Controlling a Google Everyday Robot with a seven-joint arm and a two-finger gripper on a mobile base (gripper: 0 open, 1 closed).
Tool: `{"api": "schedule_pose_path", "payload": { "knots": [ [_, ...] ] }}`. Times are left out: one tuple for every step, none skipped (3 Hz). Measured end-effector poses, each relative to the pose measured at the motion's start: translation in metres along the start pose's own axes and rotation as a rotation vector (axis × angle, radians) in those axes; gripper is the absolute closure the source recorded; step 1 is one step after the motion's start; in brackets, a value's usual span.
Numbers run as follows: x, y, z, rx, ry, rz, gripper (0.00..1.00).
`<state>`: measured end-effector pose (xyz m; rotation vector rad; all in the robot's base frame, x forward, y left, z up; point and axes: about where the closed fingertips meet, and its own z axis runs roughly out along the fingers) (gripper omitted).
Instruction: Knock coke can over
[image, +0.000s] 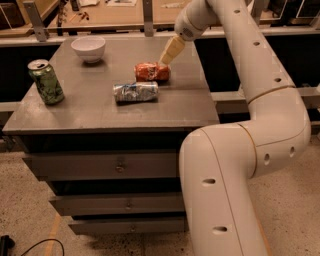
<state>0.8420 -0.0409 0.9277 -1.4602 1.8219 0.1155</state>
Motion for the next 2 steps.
{"api": "schedule_pose_path", "payload": {
  "knots": [
    [0.0101,-0.0420,-0.0495,0.144,-0.099,0.126,0.00],
    [0.0128,-0.0464,-0.0503,0.159,-0.107,0.144,0.00]
  ]
}}
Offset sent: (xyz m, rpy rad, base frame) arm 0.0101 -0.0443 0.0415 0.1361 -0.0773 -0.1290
